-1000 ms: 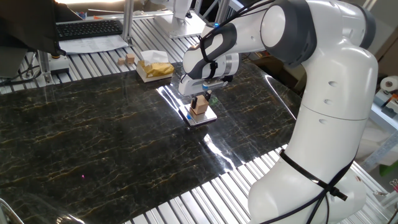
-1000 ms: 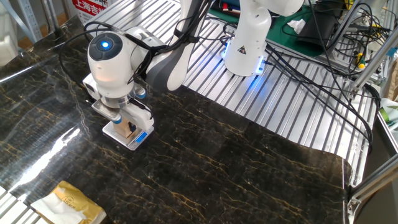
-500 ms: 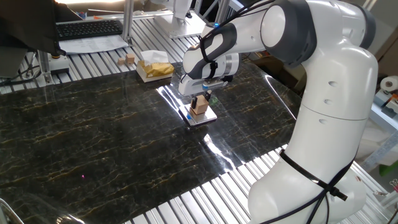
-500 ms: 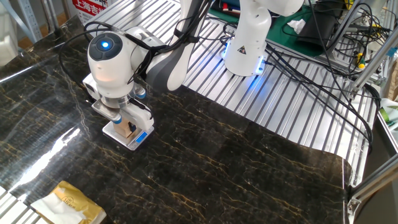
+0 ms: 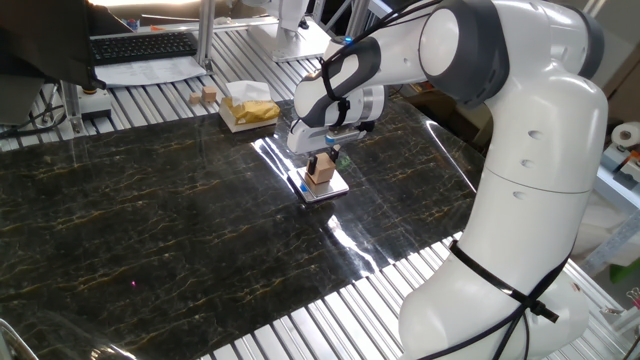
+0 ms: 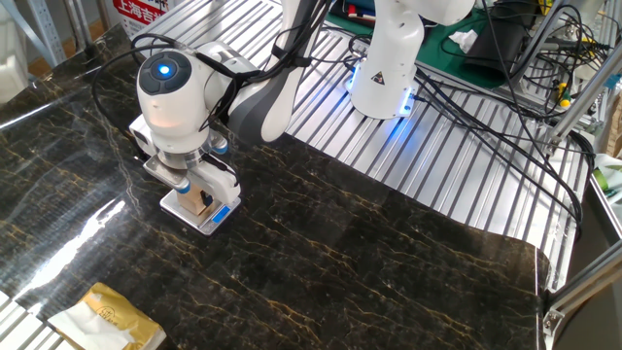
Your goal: Place the block on the scale
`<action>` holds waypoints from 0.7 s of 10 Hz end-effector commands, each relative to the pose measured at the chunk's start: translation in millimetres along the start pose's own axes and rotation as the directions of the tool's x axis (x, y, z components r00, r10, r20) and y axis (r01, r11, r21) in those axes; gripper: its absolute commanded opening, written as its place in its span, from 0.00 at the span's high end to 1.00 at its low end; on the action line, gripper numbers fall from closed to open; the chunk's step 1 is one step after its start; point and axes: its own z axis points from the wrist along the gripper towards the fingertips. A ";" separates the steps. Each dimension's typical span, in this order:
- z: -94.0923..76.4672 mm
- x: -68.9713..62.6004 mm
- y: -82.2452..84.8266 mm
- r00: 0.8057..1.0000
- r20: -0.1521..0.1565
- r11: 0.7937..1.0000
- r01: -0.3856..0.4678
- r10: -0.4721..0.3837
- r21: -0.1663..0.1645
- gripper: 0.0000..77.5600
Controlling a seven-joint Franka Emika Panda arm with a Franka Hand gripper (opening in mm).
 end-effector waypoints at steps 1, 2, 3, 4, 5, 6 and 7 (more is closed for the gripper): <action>-2.9 -0.8 -1.0 1.000 -0.004 1.000 0.002 -0.002 0.009 0.99; -2.9 -0.8 -1.0 1.000 -0.003 1.000 -0.004 0.004 0.009 0.99; -2.9 -0.8 -1.0 1.000 -0.003 1.000 -0.005 0.005 0.009 0.99; -2.9 -0.8 -1.0 1.000 -0.003 1.000 -0.006 0.006 0.008 0.99; -2.9 -0.8 -1.0 1.000 -0.003 1.000 -0.007 0.007 0.008 0.99; -2.9 -0.8 -1.0 1.000 -0.003 1.000 -0.007 0.007 0.008 0.00; -2.9 -0.8 -1.0 1.000 -0.003 1.000 -0.007 0.007 0.008 0.00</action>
